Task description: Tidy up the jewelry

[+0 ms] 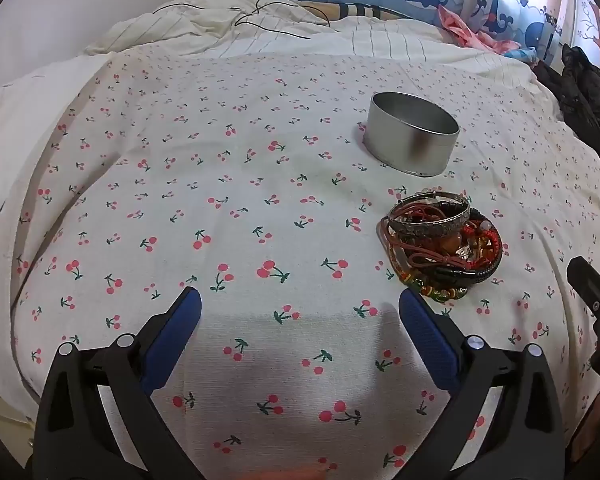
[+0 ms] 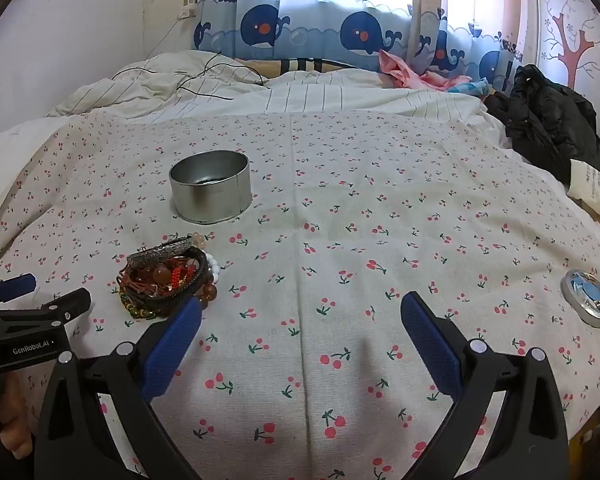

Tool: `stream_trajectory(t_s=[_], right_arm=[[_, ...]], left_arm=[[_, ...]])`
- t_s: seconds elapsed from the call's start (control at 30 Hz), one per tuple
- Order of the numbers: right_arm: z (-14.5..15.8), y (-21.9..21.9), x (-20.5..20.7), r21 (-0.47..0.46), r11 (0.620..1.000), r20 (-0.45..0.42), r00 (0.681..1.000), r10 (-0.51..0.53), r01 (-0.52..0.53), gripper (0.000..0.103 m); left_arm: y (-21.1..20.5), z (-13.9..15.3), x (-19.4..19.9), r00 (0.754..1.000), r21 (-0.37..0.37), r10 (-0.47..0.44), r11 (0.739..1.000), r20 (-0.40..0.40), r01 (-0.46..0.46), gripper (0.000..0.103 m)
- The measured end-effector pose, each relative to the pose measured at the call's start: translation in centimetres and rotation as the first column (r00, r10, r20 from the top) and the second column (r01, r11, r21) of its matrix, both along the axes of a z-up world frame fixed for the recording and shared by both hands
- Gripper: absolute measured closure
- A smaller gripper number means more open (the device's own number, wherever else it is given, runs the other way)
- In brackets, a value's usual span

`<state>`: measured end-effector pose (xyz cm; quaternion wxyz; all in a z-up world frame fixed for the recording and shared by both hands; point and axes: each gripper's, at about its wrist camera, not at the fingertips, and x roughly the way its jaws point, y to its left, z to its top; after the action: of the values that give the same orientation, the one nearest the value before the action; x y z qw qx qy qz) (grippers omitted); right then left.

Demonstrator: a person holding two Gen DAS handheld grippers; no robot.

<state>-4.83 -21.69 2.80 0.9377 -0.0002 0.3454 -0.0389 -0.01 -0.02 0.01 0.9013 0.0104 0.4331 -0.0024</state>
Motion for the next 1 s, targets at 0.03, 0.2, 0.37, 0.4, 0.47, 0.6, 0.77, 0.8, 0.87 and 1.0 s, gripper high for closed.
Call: stream_trajectory(t_s=[0.03, 0.2, 0.37, 0.4, 0.47, 0.6, 0.77, 0.8, 0.87, 1.0], right_arm=[[0.01, -0.01, -0.01, 0.001, 1.0, 0.001, 1.0, 0.0, 0.0, 0.007], [0.05, -0.04, 0.0, 0.0, 1.0, -0.002, 1.0, 0.0, 0.0, 0.007], [0.02, -0.25, 0.08, 0.002, 1.0, 0.0, 1.0, -0.002, 0.002, 0.007], [0.01, -0.32, 0.11, 0.004, 1.0, 0.0, 1.0, -0.002, 0.002, 0.007], [0.05, -0.16, -0.16, 0.006, 1.0, 0.002, 1.0, -0.004, 0.004, 0.007], [0.1, -0.34, -0.12, 0.007, 1.0, 0.0, 1.0, -0.003, 0.003, 0.007], [-0.08, -0.44, 0.03, 0.004, 1.0, -0.004, 1.0, 0.001, -0.001, 0.007], [-0.14, -0.46, 0.02, 0.003, 1.0, -0.004, 1.0, 0.001, -0.001, 0.007], [-0.17, -0.43, 0.02, 0.005, 1.0, -0.004, 1.0, 0.0, 0.0, 0.007], [-0.19, -0.49, -0.01, 0.013, 1.0, -0.004, 1.0, 0.0, 0.0, 0.007]], left_arm=[[0.0, 0.0, 0.0, 1.0, -0.001, 0.0, 1.0, -0.001, 0.0, 0.008], [0.01, 0.0, 0.0, 1.0, -0.004, -0.001, 1.0, -0.003, 0.001, 0.008], [-0.05, -0.06, 0.03, 1.0, 0.001, -0.001, 1.0, -0.004, 0.001, 0.008], [-0.04, -0.11, 0.02, 1.0, 0.003, -0.001, 1.0, -0.004, 0.001, 0.008], [0.14, -0.18, 0.04, 1.0, 0.003, 0.001, 1.0, -0.002, -0.001, 0.008], [0.03, 0.06, 0.03, 1.0, 0.002, 0.001, 1.0, 0.004, -0.001, 0.008], [0.01, 0.29, -0.09, 1.0, 0.001, -0.013, 1.0, 0.001, 0.013, 0.008], [-0.04, 0.33, -0.14, 1.0, 0.003, -0.014, 1.0, 0.002, 0.014, 0.008], [-0.09, 0.42, -0.21, 1.0, 0.01, -0.013, 1.0, 0.008, 0.013, 0.008], [-0.07, 0.47, -0.25, 1.0, 0.011, -0.01, 1.0, 0.014, 0.01, 0.008]])
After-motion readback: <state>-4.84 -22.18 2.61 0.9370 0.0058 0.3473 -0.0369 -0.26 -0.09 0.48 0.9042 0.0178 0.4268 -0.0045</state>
